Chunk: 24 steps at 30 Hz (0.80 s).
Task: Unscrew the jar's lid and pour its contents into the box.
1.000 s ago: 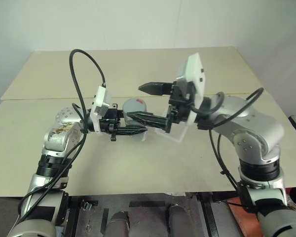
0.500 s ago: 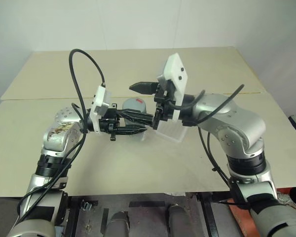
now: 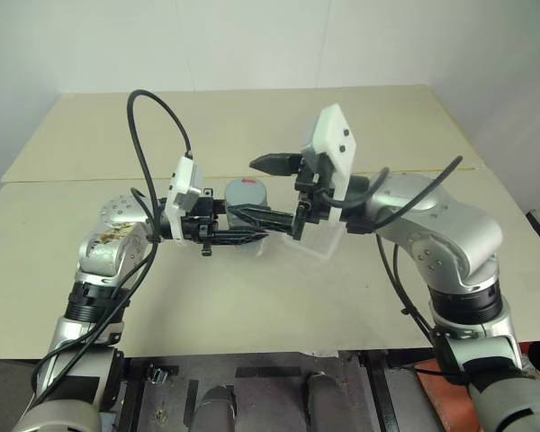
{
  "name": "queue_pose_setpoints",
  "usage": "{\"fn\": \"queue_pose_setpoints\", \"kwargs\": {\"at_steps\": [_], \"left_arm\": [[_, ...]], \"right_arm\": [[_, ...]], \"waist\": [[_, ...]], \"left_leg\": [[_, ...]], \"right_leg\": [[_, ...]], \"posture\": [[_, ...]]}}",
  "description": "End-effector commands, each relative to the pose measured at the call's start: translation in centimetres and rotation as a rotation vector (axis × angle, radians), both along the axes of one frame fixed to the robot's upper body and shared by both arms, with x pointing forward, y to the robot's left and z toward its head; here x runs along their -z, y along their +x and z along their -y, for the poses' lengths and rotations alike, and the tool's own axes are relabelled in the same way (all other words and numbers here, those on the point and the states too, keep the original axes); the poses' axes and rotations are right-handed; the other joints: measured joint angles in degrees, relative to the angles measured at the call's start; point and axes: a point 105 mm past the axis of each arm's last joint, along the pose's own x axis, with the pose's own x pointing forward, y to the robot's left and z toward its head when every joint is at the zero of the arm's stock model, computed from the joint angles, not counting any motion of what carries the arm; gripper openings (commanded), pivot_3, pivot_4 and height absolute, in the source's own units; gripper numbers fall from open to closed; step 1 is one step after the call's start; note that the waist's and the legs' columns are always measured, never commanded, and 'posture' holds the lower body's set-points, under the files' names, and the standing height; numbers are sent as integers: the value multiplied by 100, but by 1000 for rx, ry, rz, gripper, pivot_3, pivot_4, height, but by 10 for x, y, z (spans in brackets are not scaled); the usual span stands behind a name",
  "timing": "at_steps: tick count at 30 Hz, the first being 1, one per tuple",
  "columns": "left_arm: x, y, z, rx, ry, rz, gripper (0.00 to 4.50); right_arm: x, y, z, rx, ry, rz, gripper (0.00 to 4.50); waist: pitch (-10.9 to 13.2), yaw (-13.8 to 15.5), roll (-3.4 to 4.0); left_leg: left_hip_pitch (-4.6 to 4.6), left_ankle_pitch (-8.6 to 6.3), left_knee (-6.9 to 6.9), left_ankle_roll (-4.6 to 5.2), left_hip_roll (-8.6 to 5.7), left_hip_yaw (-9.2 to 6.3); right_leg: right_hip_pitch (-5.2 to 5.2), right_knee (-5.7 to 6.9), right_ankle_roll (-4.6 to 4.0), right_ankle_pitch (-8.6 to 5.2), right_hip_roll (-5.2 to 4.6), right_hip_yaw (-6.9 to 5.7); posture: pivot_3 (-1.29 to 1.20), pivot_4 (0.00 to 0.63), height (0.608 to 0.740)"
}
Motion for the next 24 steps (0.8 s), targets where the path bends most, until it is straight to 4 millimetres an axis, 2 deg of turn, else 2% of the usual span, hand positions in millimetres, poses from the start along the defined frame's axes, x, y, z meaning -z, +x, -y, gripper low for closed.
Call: {"fn": "queue_pose_setpoints", "kwargs": {"at_steps": [1, 18, 24], "left_arm": [[-13, -6, -1, 31, -5, 62, 1941], [-13, -7, -1, 38, 1, 67, 1941], [-14, -6, -1, 41, -1, 68, 1941]], "right_arm": [[-12, 10, 22, 101, 28, 37, 4476], [-18, 18, 49, 174, 21, 53, 4476], [-14, 19, 54, 189, 8, 43, 4476]], "waist": [[0, 4, 0], [0, 12, 0], [0, -1, 0]], "left_leg": [[0, 0, 0, 0, 0, 0], [-1, 0, 0, 0, 0, 0], [-2, 0, 0, 0, 0, 1]], "right_leg": [[0, 0, 0, 0, 0, 0], [2, -2, 0, 0, -1, 0], [0, -3, 0, 0, 0, 0]], "posture": [[0, 150, 740], [0, 150, 740], [0, 150, 740]]}}
